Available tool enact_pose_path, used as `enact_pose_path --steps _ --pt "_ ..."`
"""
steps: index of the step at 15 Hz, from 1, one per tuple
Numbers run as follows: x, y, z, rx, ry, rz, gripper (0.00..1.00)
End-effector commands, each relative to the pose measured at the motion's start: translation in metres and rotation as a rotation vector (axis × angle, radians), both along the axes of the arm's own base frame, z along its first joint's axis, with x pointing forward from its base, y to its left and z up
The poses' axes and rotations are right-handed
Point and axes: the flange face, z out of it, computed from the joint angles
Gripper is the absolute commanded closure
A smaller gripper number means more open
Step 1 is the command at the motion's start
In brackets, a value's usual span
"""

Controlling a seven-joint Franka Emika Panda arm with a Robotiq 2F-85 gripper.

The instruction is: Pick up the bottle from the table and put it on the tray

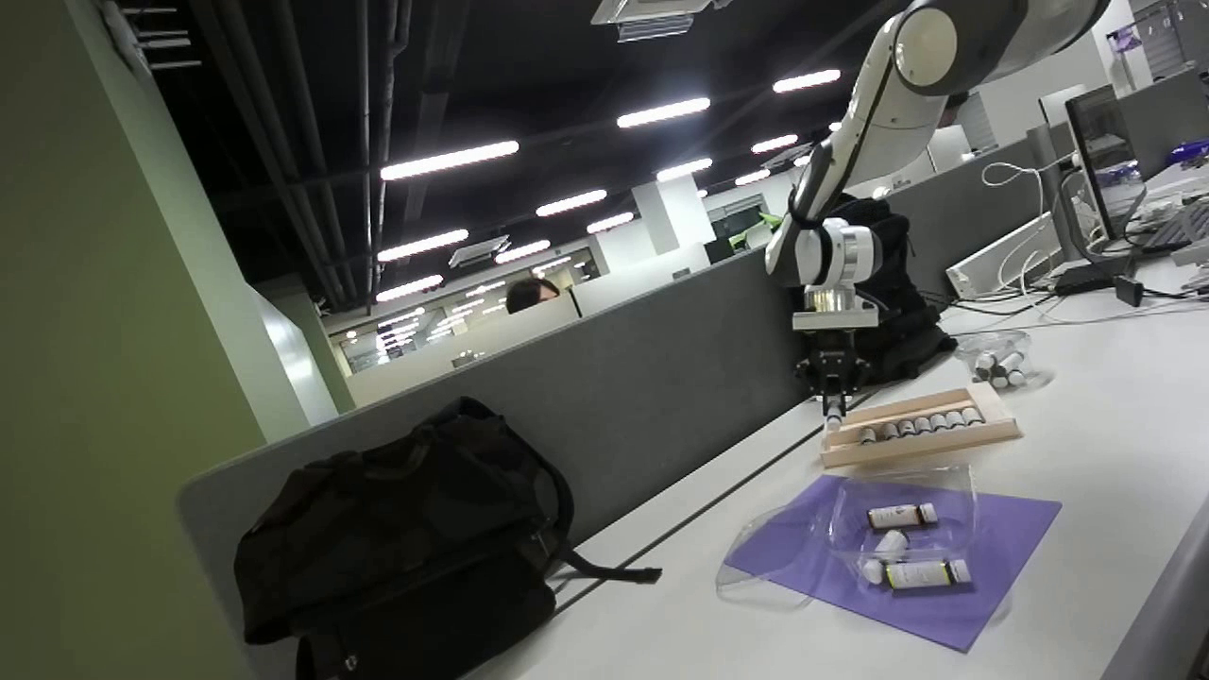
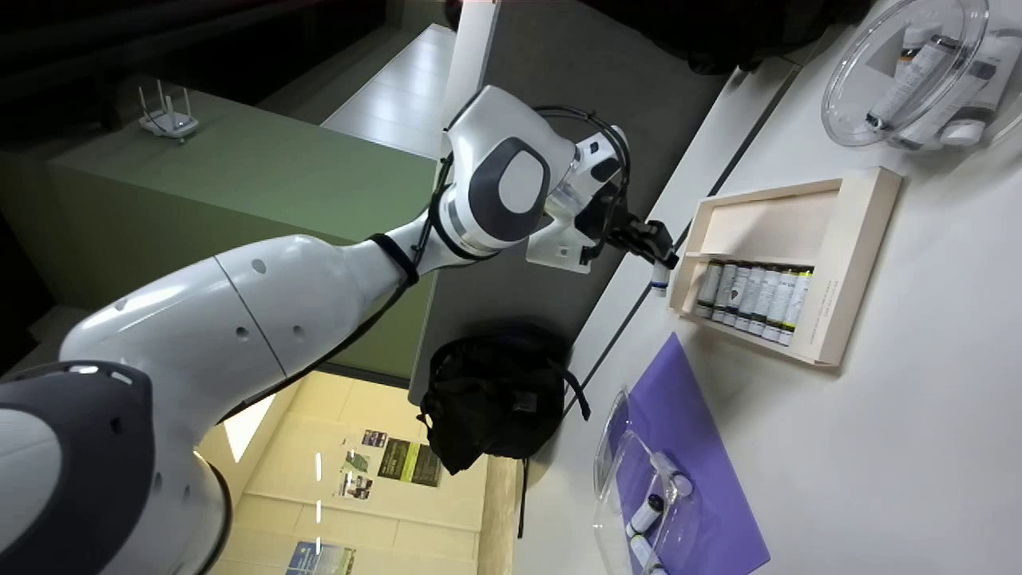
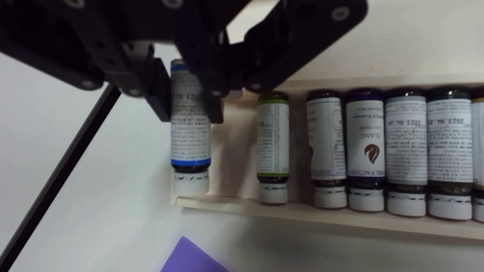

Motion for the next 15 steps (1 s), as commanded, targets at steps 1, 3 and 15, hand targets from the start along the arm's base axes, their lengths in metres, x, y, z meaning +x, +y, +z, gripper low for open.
enact_pose_path --steps 1,3,15 --pt "0.015 0.004 -0.01 0.025 0.006 -0.016 0.93" --pt "0.016 0.008 -0.018 0.028 0.015 -0.017 0.93" --pt "0.017 0.004 -0.001 0.051 0.049 -0.037 0.2"
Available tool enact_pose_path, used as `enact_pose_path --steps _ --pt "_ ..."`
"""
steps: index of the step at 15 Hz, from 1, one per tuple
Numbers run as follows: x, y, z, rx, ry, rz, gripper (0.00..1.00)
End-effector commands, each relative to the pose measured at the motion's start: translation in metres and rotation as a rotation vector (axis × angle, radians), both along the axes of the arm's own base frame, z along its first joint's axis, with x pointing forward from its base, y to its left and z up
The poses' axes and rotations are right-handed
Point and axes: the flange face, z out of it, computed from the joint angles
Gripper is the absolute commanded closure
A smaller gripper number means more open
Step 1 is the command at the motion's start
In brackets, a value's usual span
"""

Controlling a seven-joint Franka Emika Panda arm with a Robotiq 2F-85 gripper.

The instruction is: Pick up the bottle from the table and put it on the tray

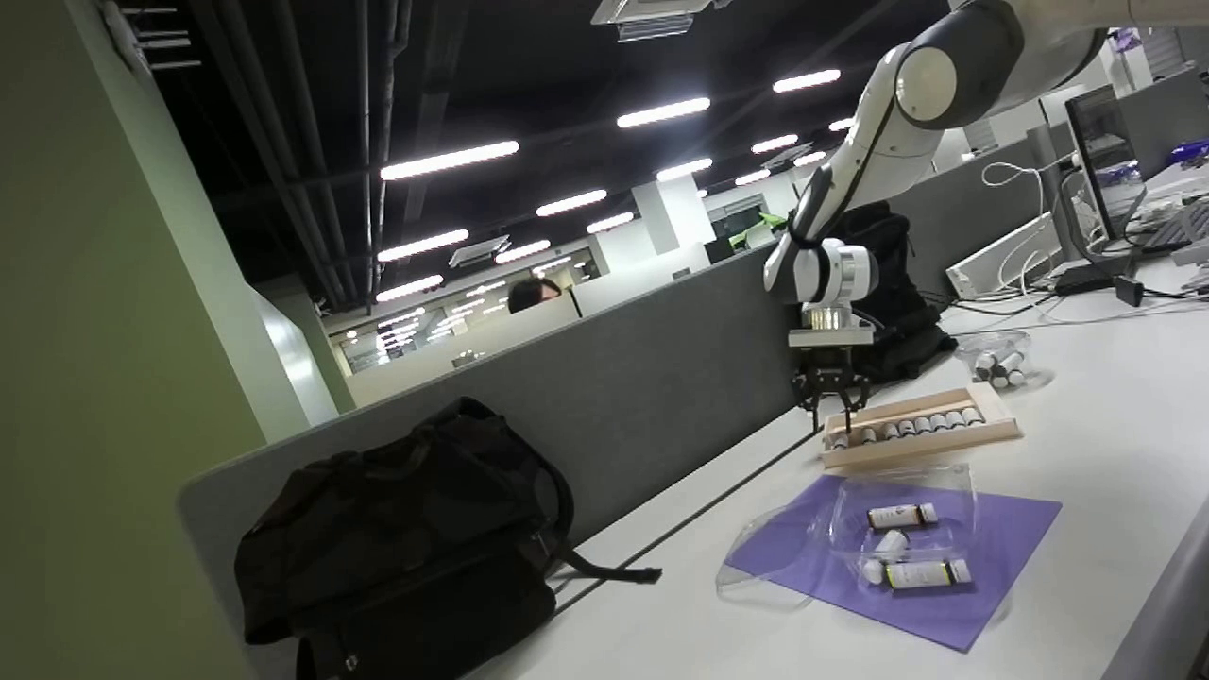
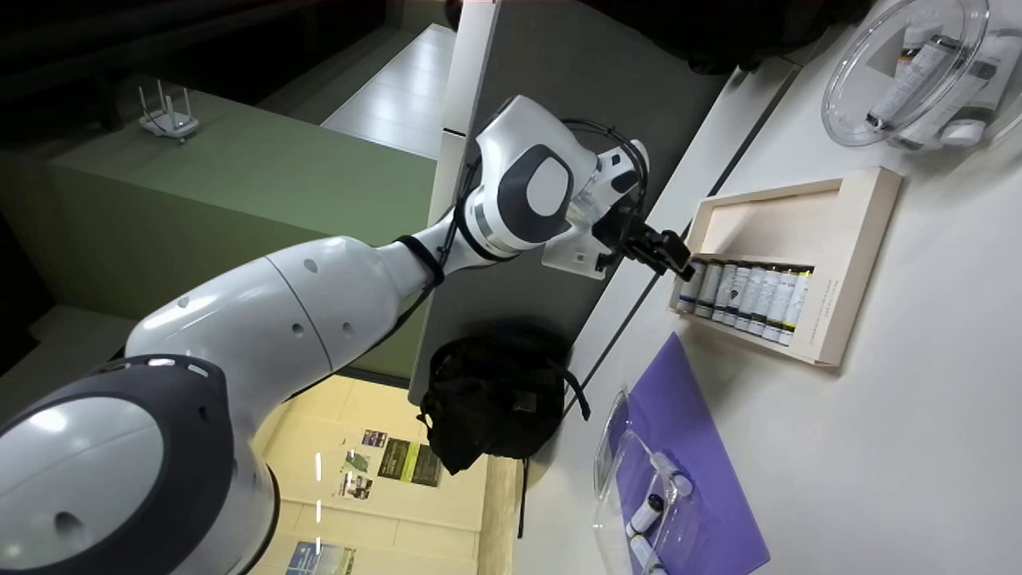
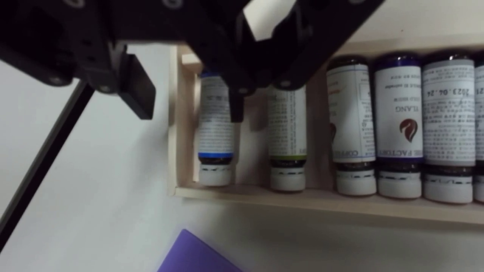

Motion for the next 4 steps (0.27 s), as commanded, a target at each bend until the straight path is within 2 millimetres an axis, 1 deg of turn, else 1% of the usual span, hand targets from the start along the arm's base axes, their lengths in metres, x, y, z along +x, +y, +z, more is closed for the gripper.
enact_pose_path --steps 1,2,4 --pt "0.005 -0.009 0.039 0.002 -0.008 -0.035 0.14" --pt "0.004 -0.005 0.012 -0.005 -0.015 -0.003 0.31" --pt "0.006 -0.008 0.027 -0.008 -0.03 -0.006 0.19"
